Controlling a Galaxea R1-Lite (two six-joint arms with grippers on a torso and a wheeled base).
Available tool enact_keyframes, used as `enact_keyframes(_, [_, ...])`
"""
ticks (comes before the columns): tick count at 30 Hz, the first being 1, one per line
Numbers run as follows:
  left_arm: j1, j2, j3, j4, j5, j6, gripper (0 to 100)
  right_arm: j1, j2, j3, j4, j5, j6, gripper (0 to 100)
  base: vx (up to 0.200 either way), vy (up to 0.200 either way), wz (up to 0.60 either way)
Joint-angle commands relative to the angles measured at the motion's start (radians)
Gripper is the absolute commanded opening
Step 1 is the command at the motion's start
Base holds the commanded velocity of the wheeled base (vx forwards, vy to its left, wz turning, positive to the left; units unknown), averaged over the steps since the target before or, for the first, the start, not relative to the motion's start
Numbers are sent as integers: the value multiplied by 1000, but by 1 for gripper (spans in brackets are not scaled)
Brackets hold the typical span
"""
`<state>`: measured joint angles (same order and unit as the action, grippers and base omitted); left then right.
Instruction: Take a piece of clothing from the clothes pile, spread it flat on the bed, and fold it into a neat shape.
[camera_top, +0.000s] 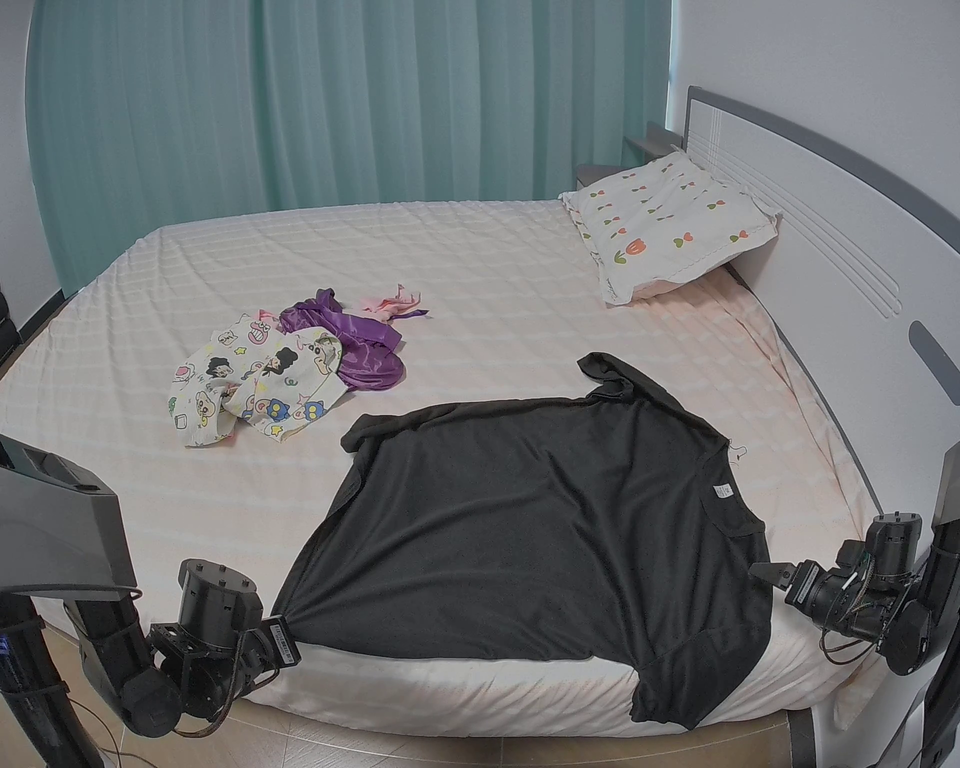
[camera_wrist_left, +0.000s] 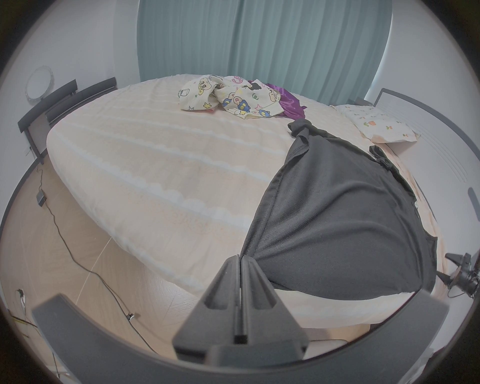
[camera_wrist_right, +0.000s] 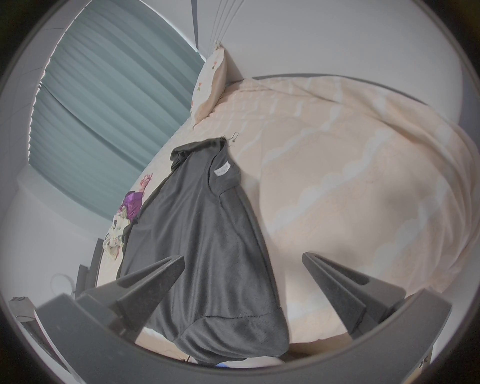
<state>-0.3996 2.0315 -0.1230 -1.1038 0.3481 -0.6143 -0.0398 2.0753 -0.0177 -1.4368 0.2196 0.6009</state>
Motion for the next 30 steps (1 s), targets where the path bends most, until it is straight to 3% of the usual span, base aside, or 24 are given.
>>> enact_keyframes(1, [2, -16, 11, -1, 0, -7, 0, 1, 23, 18, -1, 12, -4, 100, 0, 0, 0])
enact_keyframes(5, [15, -40, 23, -1, -8, -7, 0, 24, 52, 18, -1, 23, -47, 100, 0, 0, 0])
enact_keyframes(6, [19, -40, 23, -1, -8, -7, 0, 29, 62, 18, -7, 23, -53, 0, 0, 0, 0])
enact_keyframes(16, [48, -34, 26, -1, -34, -27, 0, 46, 100, 18, 18, 18, -122, 0, 0, 0, 0])
enact_keyframes(24, [65, -40, 78, -1, -61, -22, 0, -118, 19, 18, 161, 24, -308, 0, 0, 0, 0])
enact_keyframes(30, [64, -33, 114, 1, -63, -19, 0, -166, 14, 18, 157, 47, -323, 0, 0, 0, 0])
